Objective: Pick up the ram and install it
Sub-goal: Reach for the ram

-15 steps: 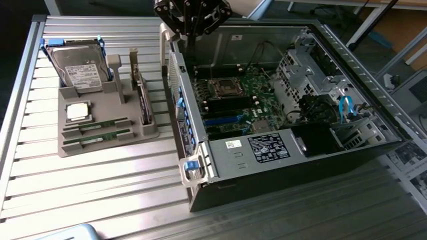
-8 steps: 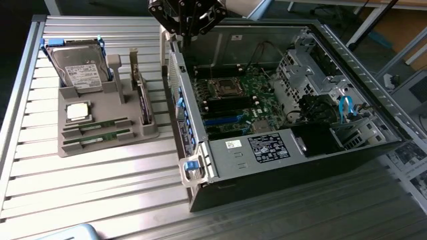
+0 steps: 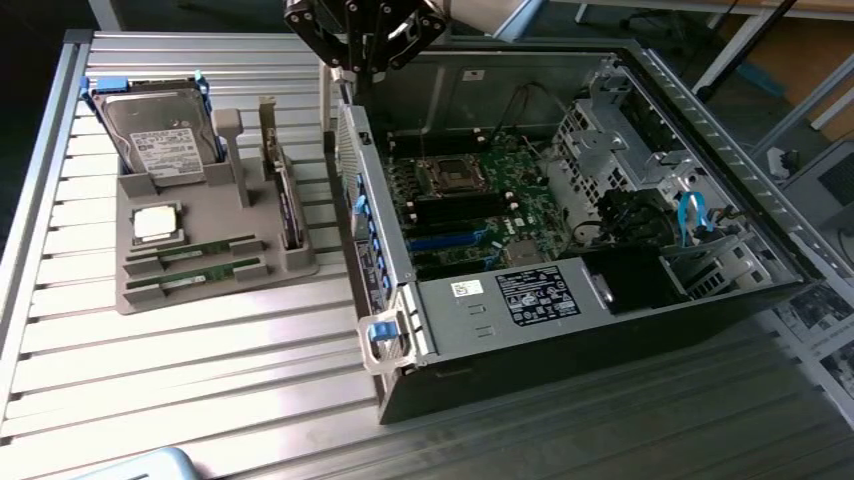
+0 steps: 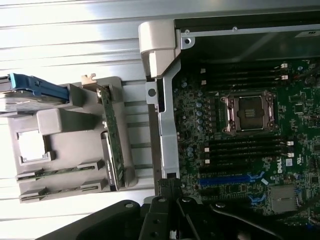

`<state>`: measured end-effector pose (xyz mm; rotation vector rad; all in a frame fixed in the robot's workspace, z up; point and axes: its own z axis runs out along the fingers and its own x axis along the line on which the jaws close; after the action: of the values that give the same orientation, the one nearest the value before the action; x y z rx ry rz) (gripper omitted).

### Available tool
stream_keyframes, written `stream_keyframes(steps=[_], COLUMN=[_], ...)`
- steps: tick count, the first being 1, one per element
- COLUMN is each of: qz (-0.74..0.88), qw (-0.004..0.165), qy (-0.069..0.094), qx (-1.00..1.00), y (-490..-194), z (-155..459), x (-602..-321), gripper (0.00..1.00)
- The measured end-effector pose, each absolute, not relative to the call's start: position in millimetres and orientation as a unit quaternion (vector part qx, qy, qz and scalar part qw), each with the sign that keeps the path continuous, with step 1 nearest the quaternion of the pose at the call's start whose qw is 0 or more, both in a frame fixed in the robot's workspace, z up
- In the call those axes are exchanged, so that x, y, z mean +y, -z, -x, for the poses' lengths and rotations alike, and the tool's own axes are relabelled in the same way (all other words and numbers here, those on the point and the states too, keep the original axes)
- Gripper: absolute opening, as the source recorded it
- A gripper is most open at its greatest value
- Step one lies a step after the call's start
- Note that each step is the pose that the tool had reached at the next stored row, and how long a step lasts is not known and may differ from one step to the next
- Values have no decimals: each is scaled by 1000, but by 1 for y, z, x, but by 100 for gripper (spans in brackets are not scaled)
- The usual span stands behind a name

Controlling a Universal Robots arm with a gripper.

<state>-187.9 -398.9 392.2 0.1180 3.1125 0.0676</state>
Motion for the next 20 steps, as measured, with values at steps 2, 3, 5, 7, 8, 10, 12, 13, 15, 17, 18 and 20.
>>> stream_keyframes(steps=[2,3,5,7,8,10,12,13,15,17,18,20], qz=[-38,-38,-38,-38,-38,-38,-38,-38,-38,-38,-38,-38], qw=[13,13,13,13,13,13,13,13,13,13,13,13], qy=[-22,-22,-22,-22,-22,-22,-22,-22,-22,-22,-22,-22], qx=[999,999,999,999,999,999,999,999,999,999,999,999], y=[-392,-392,-392,-392,-392,-392,-392,-392,-392,-392,-392,-392], z=[190,192,194,196,197,199,201,202,204,208,209,212], x=[-399,-399,-399,-399,-399,-399,-399,-399,-399,-399,-399,-399], gripper=[11,11,11,11,11,11,11,11,11,11,11,11])
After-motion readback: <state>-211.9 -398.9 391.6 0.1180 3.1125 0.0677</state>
